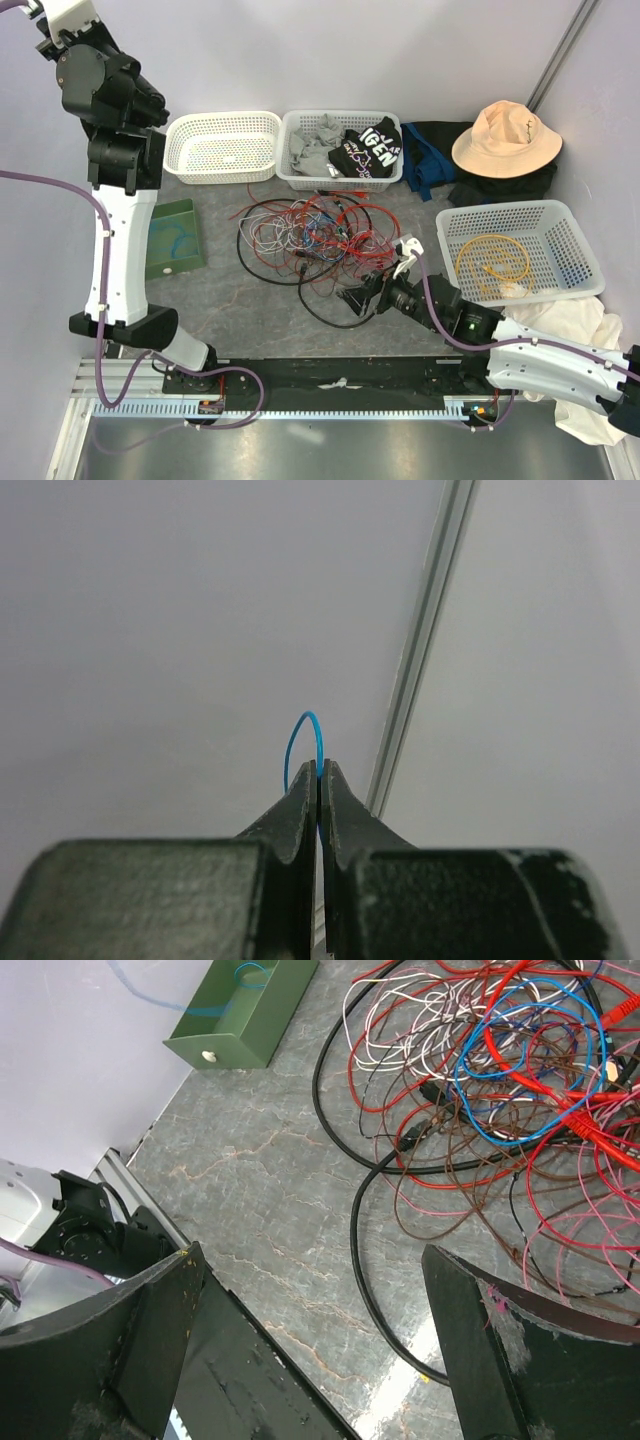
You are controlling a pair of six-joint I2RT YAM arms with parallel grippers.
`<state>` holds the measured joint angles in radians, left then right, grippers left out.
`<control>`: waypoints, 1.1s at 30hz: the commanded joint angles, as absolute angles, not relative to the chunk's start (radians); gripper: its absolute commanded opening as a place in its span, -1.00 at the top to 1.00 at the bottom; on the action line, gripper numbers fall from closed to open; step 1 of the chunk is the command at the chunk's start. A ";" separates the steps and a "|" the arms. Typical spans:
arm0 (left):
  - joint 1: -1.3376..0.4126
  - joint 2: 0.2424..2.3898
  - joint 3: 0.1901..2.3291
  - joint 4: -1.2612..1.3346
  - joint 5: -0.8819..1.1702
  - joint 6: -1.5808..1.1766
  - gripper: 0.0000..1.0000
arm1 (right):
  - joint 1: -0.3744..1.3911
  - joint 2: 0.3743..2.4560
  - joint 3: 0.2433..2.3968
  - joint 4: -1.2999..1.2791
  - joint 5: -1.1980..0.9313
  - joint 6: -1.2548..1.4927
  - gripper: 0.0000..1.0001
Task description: Untangle the cables
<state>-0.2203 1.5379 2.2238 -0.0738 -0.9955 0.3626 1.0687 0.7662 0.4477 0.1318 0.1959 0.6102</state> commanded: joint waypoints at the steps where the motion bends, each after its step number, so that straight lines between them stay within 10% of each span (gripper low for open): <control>1: -0.180 1.539 2.227 -0.012 -1.031 0.405 0.97 | 1.066 0.729 0.410 0.133 0.210 0.637 -0.96; 33: -0.110 1.108 1.324 -0.393 -1.065 -0.417 0.96 | 1.066 0.784 0.348 0.170 0.135 0.660 -0.96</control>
<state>-0.1204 1.1240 1.4441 -0.3225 -1.1313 -0.1818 1.0687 0.7803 0.3515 0.1242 0.1654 0.6365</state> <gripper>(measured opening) 0.030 0.979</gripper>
